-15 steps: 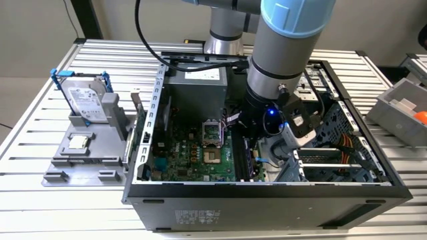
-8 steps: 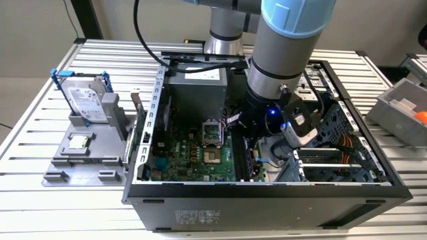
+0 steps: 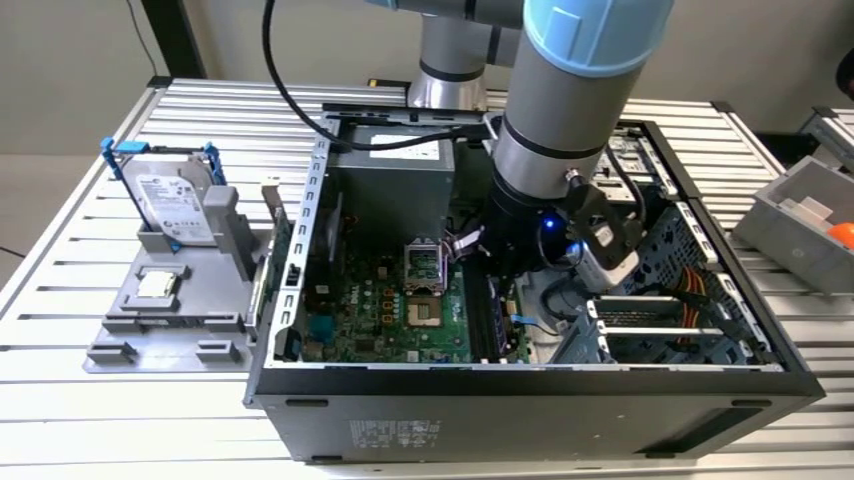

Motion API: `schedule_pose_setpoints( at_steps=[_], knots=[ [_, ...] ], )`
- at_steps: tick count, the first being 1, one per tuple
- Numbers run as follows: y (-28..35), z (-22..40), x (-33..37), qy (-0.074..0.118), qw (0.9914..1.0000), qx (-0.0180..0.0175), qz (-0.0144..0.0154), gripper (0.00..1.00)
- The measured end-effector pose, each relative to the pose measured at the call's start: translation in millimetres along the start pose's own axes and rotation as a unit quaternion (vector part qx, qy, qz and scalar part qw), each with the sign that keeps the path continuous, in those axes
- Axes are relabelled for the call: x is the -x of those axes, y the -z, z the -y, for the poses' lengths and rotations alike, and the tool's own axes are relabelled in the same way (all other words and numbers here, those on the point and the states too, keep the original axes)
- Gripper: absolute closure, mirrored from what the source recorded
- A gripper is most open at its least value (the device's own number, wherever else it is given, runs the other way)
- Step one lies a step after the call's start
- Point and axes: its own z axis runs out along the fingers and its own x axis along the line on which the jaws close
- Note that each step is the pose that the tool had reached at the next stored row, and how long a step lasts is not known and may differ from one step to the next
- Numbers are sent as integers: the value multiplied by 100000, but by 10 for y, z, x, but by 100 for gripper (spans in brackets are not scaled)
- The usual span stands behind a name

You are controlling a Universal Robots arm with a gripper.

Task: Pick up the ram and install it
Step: 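Press down the ram until it locks into place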

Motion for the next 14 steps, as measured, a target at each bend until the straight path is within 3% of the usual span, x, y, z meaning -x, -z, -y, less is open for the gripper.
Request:
schedule_pose_setpoints(
  at_steps=[8,14],
  knots=[
    [0,0,0,4093,99916,191,-204,100],
    [0,0,0,7309,99731,338,-366,100]
  ],
)
